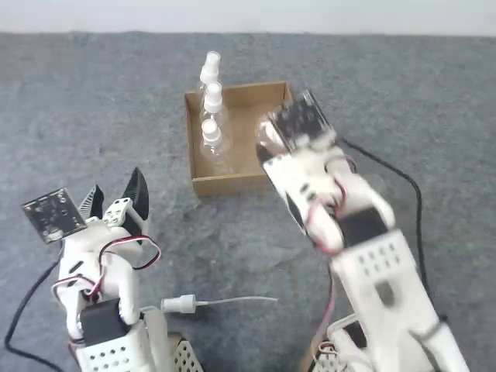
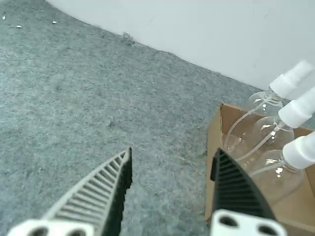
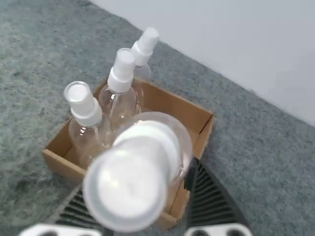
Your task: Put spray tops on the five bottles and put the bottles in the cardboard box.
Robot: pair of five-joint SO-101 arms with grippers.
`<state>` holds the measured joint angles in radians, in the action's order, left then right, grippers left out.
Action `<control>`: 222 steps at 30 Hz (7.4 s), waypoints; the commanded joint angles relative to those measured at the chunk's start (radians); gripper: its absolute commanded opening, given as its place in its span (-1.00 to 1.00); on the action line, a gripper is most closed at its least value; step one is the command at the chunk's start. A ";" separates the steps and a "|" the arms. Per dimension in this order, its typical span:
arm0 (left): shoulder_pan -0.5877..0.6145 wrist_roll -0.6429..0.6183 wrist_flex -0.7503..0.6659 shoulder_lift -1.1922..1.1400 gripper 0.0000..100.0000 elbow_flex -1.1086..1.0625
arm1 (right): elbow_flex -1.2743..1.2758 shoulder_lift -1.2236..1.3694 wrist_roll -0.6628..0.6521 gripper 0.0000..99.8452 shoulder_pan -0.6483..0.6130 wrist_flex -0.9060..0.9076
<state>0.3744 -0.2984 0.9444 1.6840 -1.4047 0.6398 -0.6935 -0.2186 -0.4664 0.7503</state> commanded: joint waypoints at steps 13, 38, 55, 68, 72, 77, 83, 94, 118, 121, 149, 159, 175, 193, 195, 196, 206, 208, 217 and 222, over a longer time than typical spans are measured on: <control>0.003 -0.011 -0.029 0.021 -0.51 -0.001 | -0.568 0.607 -0.003 -0.99 0.033 -0.059; 0.003 -0.009 -0.029 0.021 -0.51 -0.002 | -0.990 1.138 0.071 -0.99 0.120 -0.059; 0.002 -0.009 -0.031 0.021 -0.51 -0.002 | -1.005 1.179 0.071 -0.63 0.117 -0.053; 0.002 -0.009 -0.031 0.021 -0.51 -0.002 | -1.007 1.168 0.063 -0.61 0.116 -0.044; 0.002 -0.009 -0.031 0.021 -0.51 -0.002 | -1.019 1.150 0.063 -0.61 0.117 0.008; 0.002 -0.009 -0.031 0.021 -0.51 -0.002 | -1.022 1.104 0.063 -0.61 0.117 0.056; 0.002 -0.009 -0.031 0.021 -0.51 -0.002 | -1.022 1.049 0.063 -0.61 0.119 0.143; 0.005 -0.009 -0.031 0.021 -0.51 -0.002 | -1.022 0.881 0.061 -0.61 0.117 0.420; 0.008 -0.009 -0.031 0.021 -0.51 -0.004 | -1.019 0.616 -0.288 -0.61 0.282 1.023; 0.006 -0.009 -0.031 0.021 -0.51 -0.004 | -1.016 0.619 -0.400 -0.61 0.314 1.041; 0.003 -0.006 -0.110 0.021 -0.51 -0.053 | -0.476 0.545 -1.221 -0.34 0.398 0.937; 0.003 -0.006 -0.112 0.021 -0.51 -0.053 | -0.304 0.555 -1.264 -0.34 0.305 0.769; 0.003 -0.005 -0.112 0.021 -0.51 -0.053 | -0.012 0.555 -1.263 -0.34 0.303 0.383; 0.003 -0.005 -0.112 0.021 -0.51 -0.054 | 0.032 0.544 -0.934 -0.81 0.306 0.364; 0.003 -0.005 -0.110 0.021 -0.51 -0.054 | 0.032 0.544 -0.879 -0.81 0.308 0.364; 0.003 -0.005 -0.110 0.021 -0.51 -0.054 | 0.031 0.544 -0.853 -0.81 0.309 0.364; 0.003 -0.005 -0.110 0.021 -0.51 -0.054 | 0.032 0.401 -0.809 -0.40 0.312 0.447; 0.005 -0.005 -0.112 0.021 -0.51 -0.054 | 0.032 0.358 -0.809 -0.29 0.312 0.481; 0.005 -0.005 -0.112 0.021 -0.51 -0.054 | 0.040 0.314 -0.908 -0.24 0.323 0.604; 0.005 -0.005 -0.112 0.021 -0.51 -0.054 | 0.094 0.314 -0.982 -0.24 0.392 0.556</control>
<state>0.3744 -0.2969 0.8677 1.6840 -1.4707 0.6797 -0.3284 -1.1270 -0.1335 1.3334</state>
